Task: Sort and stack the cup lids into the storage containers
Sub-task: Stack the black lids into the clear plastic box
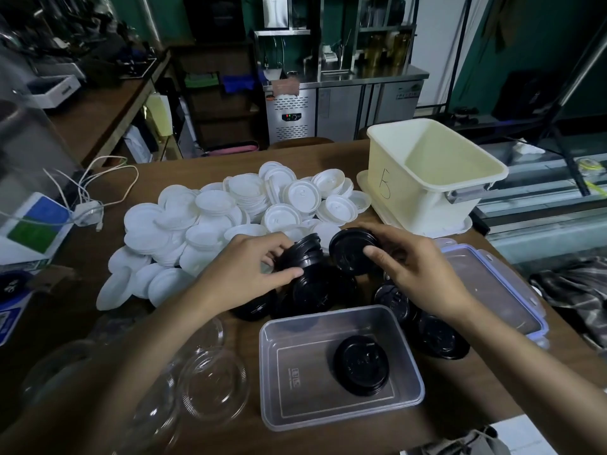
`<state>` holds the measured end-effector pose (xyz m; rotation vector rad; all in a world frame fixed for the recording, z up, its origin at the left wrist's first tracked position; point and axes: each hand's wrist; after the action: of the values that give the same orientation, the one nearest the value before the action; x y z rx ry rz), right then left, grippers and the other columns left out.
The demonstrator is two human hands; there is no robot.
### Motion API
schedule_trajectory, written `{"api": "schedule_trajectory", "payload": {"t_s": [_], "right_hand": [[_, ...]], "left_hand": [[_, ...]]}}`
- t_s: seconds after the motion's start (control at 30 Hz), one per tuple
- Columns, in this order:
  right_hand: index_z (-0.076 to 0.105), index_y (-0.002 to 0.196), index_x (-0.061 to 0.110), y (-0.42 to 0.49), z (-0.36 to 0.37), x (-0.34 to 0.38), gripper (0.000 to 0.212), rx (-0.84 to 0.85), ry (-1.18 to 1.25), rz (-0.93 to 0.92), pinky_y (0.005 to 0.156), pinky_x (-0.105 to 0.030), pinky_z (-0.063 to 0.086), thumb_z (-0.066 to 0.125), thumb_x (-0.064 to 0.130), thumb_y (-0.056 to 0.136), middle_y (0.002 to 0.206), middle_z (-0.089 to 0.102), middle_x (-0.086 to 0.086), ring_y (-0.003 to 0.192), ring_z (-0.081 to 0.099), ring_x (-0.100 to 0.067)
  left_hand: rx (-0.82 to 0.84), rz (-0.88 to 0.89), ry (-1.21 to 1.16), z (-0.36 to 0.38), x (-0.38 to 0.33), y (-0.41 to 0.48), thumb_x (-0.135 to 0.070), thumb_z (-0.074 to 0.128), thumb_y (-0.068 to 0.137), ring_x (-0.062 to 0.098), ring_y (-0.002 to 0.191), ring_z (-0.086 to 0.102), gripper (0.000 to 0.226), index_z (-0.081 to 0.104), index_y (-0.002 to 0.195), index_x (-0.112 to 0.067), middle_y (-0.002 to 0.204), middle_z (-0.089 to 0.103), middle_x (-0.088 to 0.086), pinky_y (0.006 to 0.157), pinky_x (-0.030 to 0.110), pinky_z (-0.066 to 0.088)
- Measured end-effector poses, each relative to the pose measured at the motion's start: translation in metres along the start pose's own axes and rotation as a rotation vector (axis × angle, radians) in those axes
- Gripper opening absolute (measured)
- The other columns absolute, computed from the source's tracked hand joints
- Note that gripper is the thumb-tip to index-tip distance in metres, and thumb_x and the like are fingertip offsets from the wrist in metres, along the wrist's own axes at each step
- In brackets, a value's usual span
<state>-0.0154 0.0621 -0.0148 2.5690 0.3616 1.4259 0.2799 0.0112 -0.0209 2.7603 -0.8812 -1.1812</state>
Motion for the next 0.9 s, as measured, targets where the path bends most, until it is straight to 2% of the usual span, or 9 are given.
{"api": "schedule_trajectory", "payload": {"t_s": [0.1, 0.2, 0.33, 0.4, 0.47, 0.53, 0.6, 0.73, 0.9], "right_hand": [[0.065, 0.126, 0.036, -0.01, -0.005, 0.005, 0.03, 0.031, 0.008, 0.007, 0.091, -0.03, 0.058, 0.068, 0.023, 0.099, 0.11, 0.074, 0.019, 0.101, 0.072, -0.002], [0.066, 0.122, 0.029, -0.021, -0.01, 0.007, 0.025, 0.144, -0.004, 0.031, 0.093, -0.038, 0.058, 0.069, 0.025, 0.098, 0.111, 0.075, 0.014, 0.108, 0.07, -0.006], [0.069, 0.118, 0.025, -0.038, -0.011, 0.015, 0.021, 0.339, -0.07, 0.007, 0.085, -0.018, 0.053, 0.069, 0.022, 0.098, 0.105, 0.075, 0.018, 0.1, 0.07, -0.002], [0.07, 0.117, 0.028, -0.045, -0.009, 0.014, 0.019, 0.401, -0.191, -0.027, 0.079, -0.013, 0.048, 0.069, 0.025, 0.098, 0.101, 0.073, 0.021, 0.094, 0.069, -0.002], [0.069, 0.118, 0.03, -0.052, -0.006, 0.013, 0.02, 0.438, -0.308, -0.056, 0.076, -0.014, 0.046, 0.069, 0.03, 0.098, 0.099, 0.07, 0.023, 0.089, 0.065, -0.002], [0.066, 0.123, 0.032, -0.056, -0.003, 0.01, 0.024, 0.487, -0.373, -0.074, 0.078, -0.024, 0.05, 0.067, 0.035, 0.099, 0.098, 0.07, 0.015, 0.087, 0.065, -0.007], [0.064, 0.126, 0.034, -0.059, 0.001, 0.007, 0.027, 0.495, -0.459, -0.107, 0.081, -0.033, 0.05, 0.064, 0.038, 0.099, 0.096, 0.068, 0.009, 0.091, 0.064, -0.013], [0.064, 0.127, 0.033, -0.061, 0.007, 0.003, 0.028, 0.434, -0.599, -0.203, 0.082, -0.039, 0.052, 0.061, 0.038, 0.1, 0.103, 0.069, 0.009, 0.096, 0.062, -0.017], [0.063, 0.128, 0.034, -0.065, 0.008, -0.002, 0.027, 0.459, -0.587, -0.154, 0.087, -0.036, 0.051, 0.059, 0.035, 0.101, 0.115, 0.069, 0.015, 0.106, 0.062, -0.013]], "left_hand": [[-0.066, 0.032, 0.021, -0.004, -0.007, -0.006, -0.04, 0.08, 0.088, 0.006, 0.089, 0.07, 0.016, 0.074, 0.099, -0.03, 0.089, 0.074, -0.014, 0.086, 0.03, 0.059], [-0.079, 0.034, 0.016, -0.007, -0.014, -0.011, -0.051, 0.067, 0.086, 0.01, 0.084, 0.07, 0.023, 0.071, 0.092, -0.03, 0.085, 0.073, -0.014, 0.082, 0.035, 0.06], [-0.064, 0.066, 0.039, -0.007, -0.024, -0.014, -0.054, 0.064, 0.086, 0.017, 0.079, 0.067, 0.03, 0.066, 0.086, -0.024, 0.081, 0.07, -0.008, 0.076, 0.042, 0.056], [-0.055, 0.073, 0.022, -0.004, -0.03, -0.017, -0.053, 0.065, 0.085, 0.018, 0.074, 0.066, 0.029, 0.065, 0.084, -0.024, 0.078, 0.068, -0.005, 0.073, 0.043, 0.055], [-0.039, 0.076, -0.011, -0.002, -0.035, -0.019, -0.052, 0.067, 0.085, 0.023, 0.07, 0.064, 0.028, 0.063, 0.083, -0.024, 0.076, 0.067, -0.002, 0.071, 0.046, 0.057], [-0.029, 0.08, -0.039, 0.001, -0.038, -0.021, -0.05, 0.067, 0.084, 0.023, 0.066, 0.061, 0.028, 0.061, 0.082, -0.024, 0.073, 0.065, -0.002, 0.07, 0.046, 0.057], [-0.019, 0.078, -0.04, 0.003, -0.04, -0.022, -0.051, 0.067, 0.083, 0.026, 0.065, 0.058, 0.027, 0.06, 0.083, -0.024, 0.071, 0.063, -0.001, 0.069, 0.047, 0.056], [0.015, 0.063, -0.034, 0.006, -0.04, -0.024, -0.052, 0.067, 0.084, 0.031, 0.068, 0.057, 0.029, 0.059, 0.085, -0.025, 0.072, 0.063, 0.003, 0.071, 0.049, 0.056], [0.025, 0.059, -0.034, 0.009, -0.043, -0.028, -0.038, 0.074, 0.088, 0.02, 0.066, 0.054, 0.023, 0.06, 0.081, -0.021, 0.071, 0.059, -0.001, 0.078, 0.042, 0.055]]}}
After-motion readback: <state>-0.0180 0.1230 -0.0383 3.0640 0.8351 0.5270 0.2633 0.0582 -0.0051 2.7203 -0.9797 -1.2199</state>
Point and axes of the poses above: each hand's wrist, its own y-axis towards the middle knuckle, its own z-axis out of the palm, x = y × z
